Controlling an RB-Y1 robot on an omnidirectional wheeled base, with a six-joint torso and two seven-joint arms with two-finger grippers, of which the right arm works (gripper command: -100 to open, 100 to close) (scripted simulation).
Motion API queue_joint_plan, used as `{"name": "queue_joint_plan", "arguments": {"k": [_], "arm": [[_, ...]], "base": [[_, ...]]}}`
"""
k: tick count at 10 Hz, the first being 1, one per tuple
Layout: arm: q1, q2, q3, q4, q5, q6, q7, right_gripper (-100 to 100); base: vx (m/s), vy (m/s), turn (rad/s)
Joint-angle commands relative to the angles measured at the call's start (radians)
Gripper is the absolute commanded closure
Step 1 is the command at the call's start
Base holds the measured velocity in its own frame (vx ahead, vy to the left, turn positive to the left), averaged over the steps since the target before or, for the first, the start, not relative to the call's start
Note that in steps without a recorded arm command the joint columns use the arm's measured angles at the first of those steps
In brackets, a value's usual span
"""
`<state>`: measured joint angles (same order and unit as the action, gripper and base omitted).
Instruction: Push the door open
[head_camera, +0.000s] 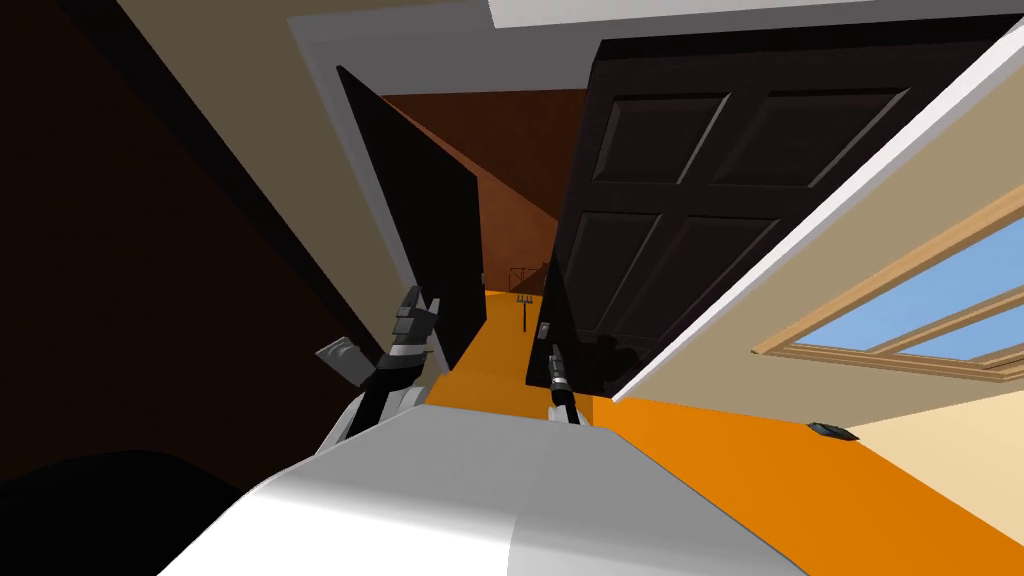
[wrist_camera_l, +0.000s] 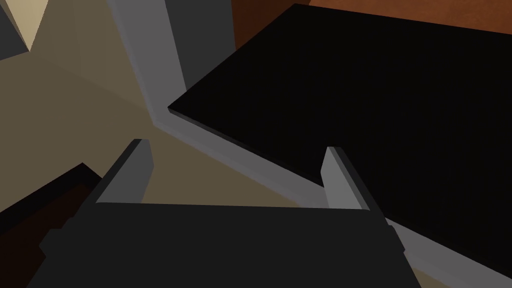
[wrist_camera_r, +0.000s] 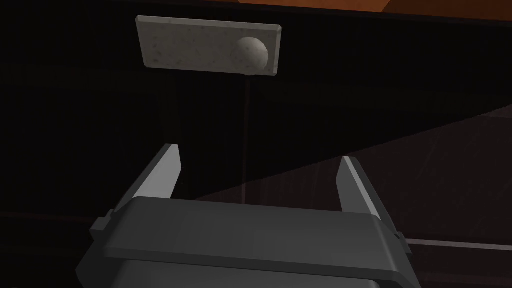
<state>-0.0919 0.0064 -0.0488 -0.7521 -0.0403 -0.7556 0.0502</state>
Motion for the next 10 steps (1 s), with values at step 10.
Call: {"name": "queue_joint_plan", "arguments": {"k": [10], "arm": [[-0.026,-0.032,-0.011,0.06,-0.005,-0.015,0.006,-100]], "base": [[0.129,-0.006,0.016]]}}
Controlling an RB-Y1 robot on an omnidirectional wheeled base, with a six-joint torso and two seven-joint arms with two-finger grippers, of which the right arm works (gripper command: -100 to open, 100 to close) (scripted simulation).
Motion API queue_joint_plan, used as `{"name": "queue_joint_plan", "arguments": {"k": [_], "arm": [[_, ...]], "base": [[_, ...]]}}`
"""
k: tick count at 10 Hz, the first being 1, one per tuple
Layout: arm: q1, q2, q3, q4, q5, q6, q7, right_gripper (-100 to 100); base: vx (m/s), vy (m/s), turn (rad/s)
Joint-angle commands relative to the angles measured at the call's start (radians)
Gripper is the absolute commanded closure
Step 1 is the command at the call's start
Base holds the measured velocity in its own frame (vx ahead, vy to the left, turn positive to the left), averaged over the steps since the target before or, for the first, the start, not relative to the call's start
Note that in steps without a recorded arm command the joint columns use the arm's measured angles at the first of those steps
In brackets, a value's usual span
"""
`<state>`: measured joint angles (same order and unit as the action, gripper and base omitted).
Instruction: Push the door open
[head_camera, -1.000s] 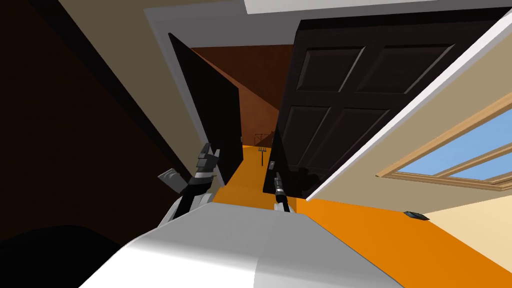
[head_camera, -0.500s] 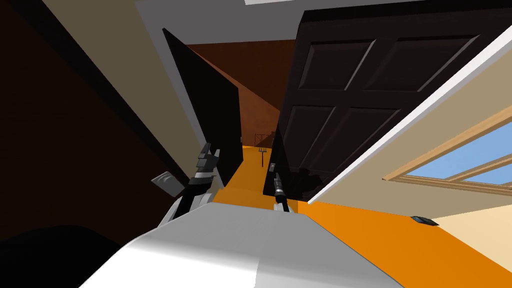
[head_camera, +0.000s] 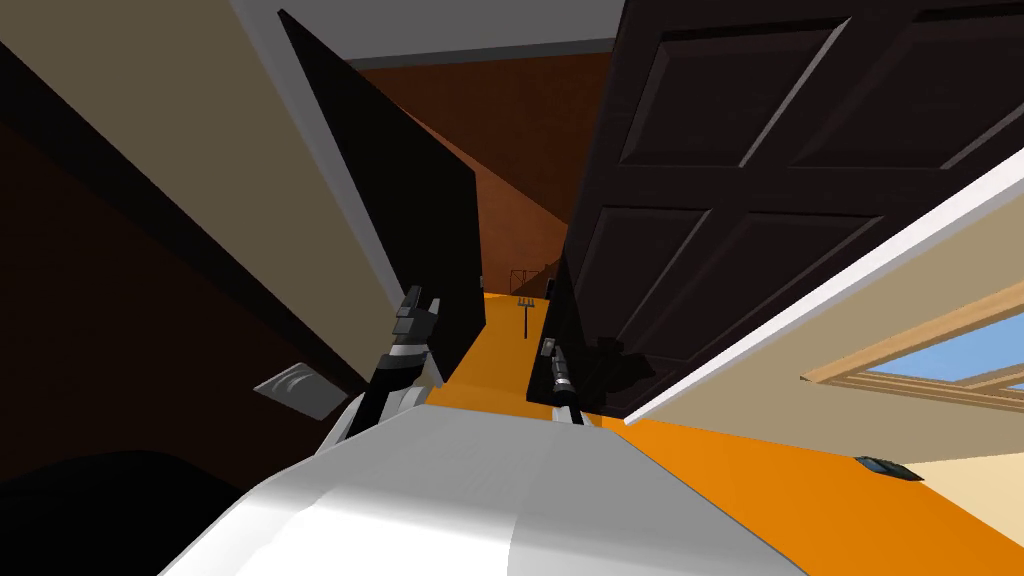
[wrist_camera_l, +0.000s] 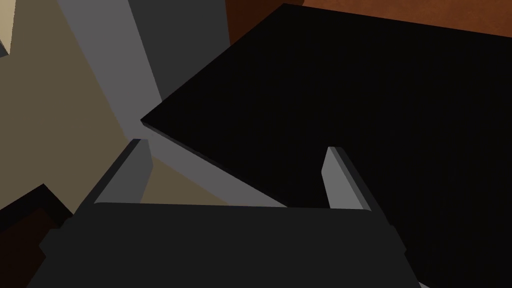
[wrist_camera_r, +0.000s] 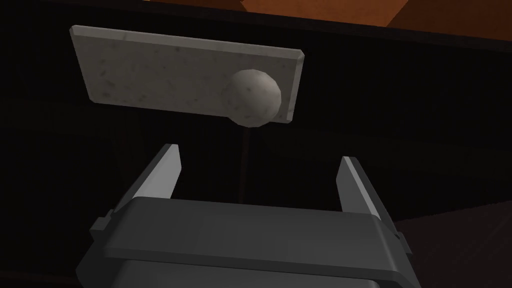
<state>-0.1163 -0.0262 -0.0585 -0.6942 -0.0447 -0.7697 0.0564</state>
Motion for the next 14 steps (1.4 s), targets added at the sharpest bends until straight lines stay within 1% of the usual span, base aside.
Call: {"name": "queue_joint_plan", "arguments": {"k": [1,2,3,4,5,10,11,14], "arm": [[-0.003,0.007,-0.003,0.004,-0.002,-0.001,0.0,-100],[-0.004,0.022,-0.005,0.006,-0.003,-0.001,0.0,-100],[-0.006,0.042,-0.007,0.008,-0.004,-0.001,0.0,-100],[-0.006,0.03,-0.007,0.01,-0.003,-0.003,0.0,-100],[-0.006,0.03,-0.007,0.01,-0.003,-0.003,0.0,100],[-0.006,0.03,-0.007,0.01,-0.003,-0.003,0.0,100],[-0.005,0.022,-0.014,0.012,-0.007,-0.001,0.003,100],[-0.006,0.01,-0.029,0.014,-0.016,-0.002,0.006,100]], "base": [[0.2,-0.014,0.024],[0.213,-0.008,0.021],[0.182,-0.011,0.005],[0.064,-0.003,-0.006],[-0.011,0.002,0.007],[-0.01,0.0,0.001],[0.101,0.044,-0.028],[0.175,0.022,-0.023]]}}
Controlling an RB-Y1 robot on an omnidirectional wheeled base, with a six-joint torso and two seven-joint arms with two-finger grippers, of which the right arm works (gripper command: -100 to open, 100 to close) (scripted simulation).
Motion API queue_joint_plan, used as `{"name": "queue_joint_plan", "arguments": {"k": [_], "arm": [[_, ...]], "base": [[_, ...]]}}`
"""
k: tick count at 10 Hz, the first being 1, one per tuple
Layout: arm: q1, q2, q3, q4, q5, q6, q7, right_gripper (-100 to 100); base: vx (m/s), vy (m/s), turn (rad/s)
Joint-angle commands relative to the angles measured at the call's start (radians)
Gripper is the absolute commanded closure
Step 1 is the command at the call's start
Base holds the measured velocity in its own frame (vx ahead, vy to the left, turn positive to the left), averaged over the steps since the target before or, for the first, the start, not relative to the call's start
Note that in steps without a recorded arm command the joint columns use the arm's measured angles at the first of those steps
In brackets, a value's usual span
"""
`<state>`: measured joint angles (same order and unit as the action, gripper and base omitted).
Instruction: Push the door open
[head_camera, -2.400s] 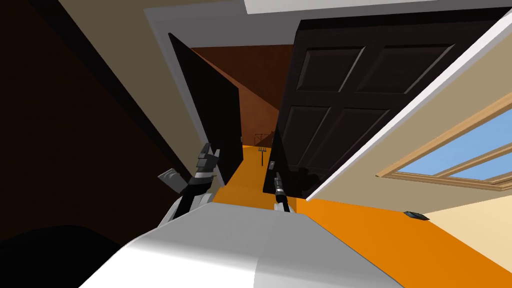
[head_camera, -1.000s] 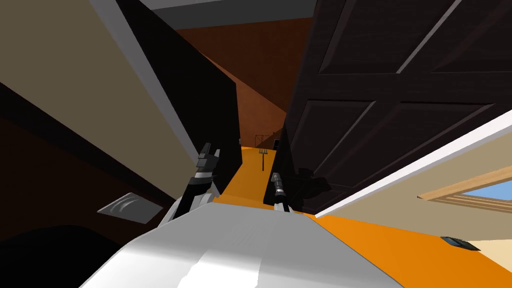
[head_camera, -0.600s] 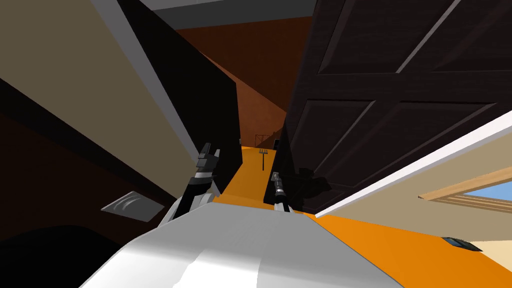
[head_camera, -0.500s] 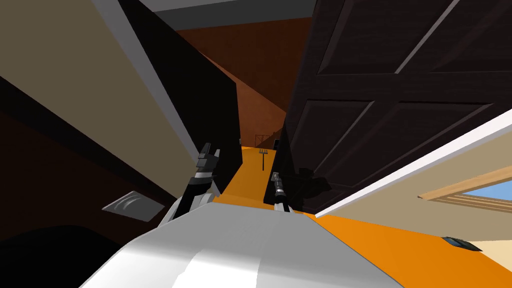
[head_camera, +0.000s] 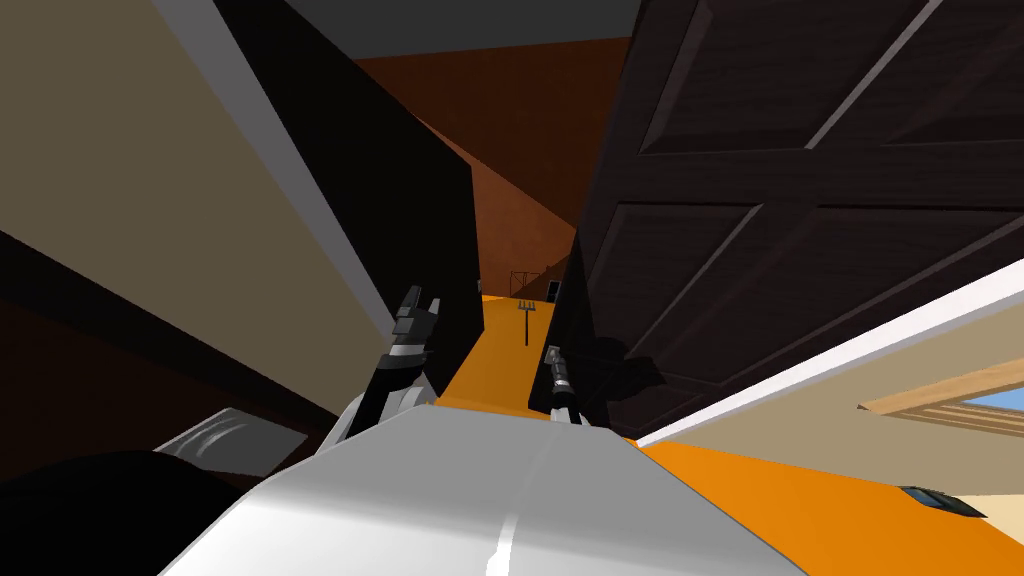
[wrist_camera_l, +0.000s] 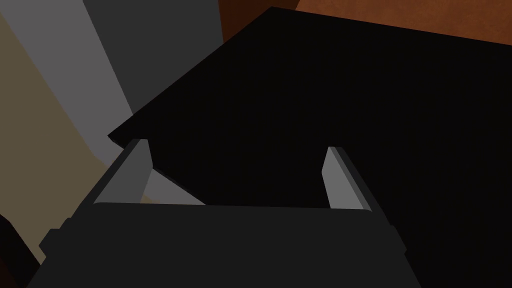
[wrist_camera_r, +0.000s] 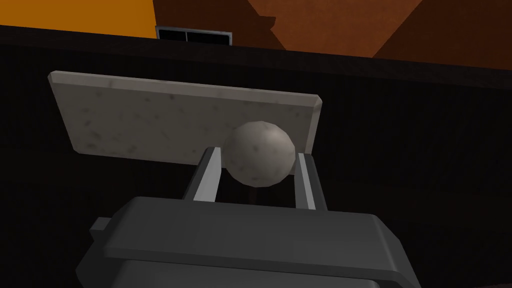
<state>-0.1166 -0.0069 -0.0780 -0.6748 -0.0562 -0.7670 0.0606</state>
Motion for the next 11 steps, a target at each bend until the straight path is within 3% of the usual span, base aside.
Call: {"name": "queue_joint_plan", "arguments": {"k": [1,4,6,7,9,10,11], "arm": [[-0.005,-0.015,-0.016,-0.005,-0.008,-0.005,0.004,100],[-0.006,-0.032,-0.045,-0.003,-0.024,-0.007,0.011,100],[-0.006,-0.032,-0.045,-0.003,-0.024,-0.007,0.011,100],[-0.007,-0.043,-0.066,-0.001,-0.036,-0.009,0.017,100],[-0.007,-0.047,-0.078,0.0,-0.042,-0.009,0.02,100],[-0.034,-0.052,-0.076,0.05,-0.044,-0.03,0.015,-100],[-0.034,-0.052,-0.077,0.049,-0.045,-0.029,0.015,-100]], "base": [[0.181,0.005,-0.027],[0.198,0.044,-0.045],[0.093,0.029,-0.016],[0.119,0.026,-0.057],[0.161,0.044,-0.118],[-0.054,0.042,-0.033],[-0.159,0.074,-0.041]]}}
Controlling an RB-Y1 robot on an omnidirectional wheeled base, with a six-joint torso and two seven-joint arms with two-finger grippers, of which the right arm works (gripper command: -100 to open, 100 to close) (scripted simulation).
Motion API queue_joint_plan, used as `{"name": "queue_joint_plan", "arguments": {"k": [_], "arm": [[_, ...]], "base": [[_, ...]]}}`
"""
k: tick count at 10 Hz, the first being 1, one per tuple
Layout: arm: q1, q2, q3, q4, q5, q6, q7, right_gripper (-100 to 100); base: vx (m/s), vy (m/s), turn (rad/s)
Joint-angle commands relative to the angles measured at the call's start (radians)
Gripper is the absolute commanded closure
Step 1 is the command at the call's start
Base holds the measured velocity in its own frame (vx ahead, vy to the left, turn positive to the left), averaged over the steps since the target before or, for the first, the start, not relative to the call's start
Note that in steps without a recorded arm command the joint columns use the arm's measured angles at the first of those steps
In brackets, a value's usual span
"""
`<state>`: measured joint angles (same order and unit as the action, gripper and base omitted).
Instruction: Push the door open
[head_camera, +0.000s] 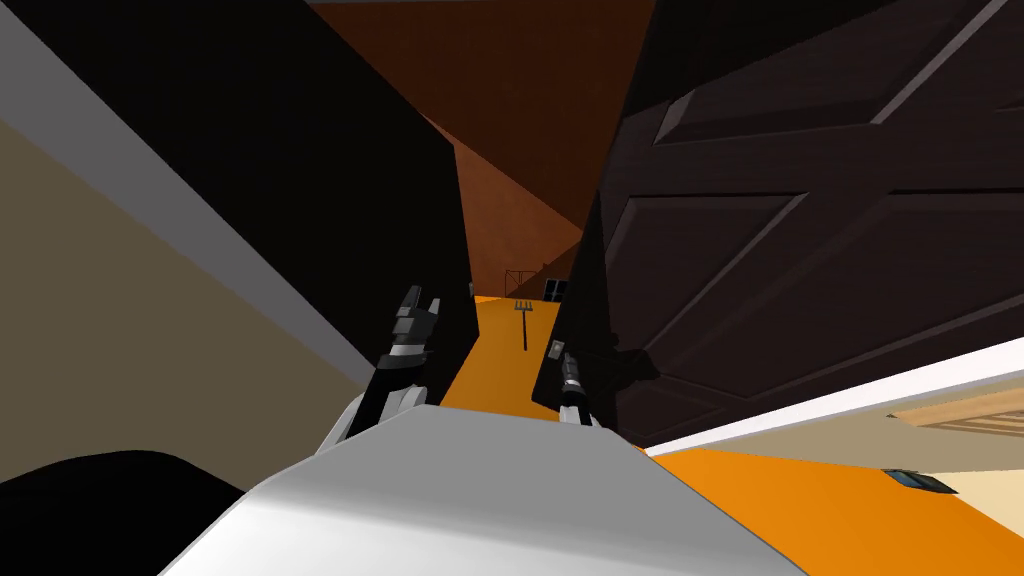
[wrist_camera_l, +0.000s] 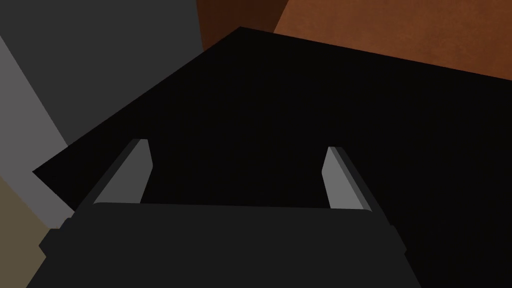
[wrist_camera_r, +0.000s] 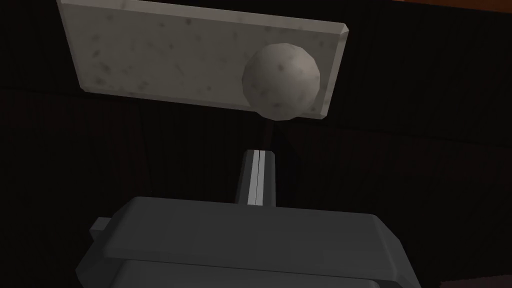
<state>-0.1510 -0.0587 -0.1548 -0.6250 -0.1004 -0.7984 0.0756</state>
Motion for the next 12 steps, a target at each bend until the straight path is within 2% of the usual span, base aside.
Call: {"name": "queue_joint_plan", "arguments": {"k": [1,3,5,6,7,9,12], "arm": [[0.0,0.002,-0.001,-0.003,-0.002,0.003,0.0,-100],[-0.001,0.012,-0.002,-0.008,-0.006,0.006,0.0,-100],[-0.001,0.03,-0.004,-0.013,-0.009,0.009,0.001,-100],[-0.003,0.022,-0.004,-0.01,-0.008,0.009,0.0,-100],[-0.001,0.013,-0.006,-0.008,-0.009,0.003,0.0,-100],[0.001,0.006,-0.009,-0.006,-0.011,-0.004,0.001,-100],[0.005,0.006,-0.013,-0.002,-0.013,-0.015,0.003,-100]], "base": [[-0.171,0.124,-0.046],[-0.212,0.127,-0.041],[-0.216,0.104,-0.053],[-0.103,0.039,-0.015],[0.092,-0.002,0.026],[0.189,-0.032,0.029],[0.202,-0.023,0.028]]}}
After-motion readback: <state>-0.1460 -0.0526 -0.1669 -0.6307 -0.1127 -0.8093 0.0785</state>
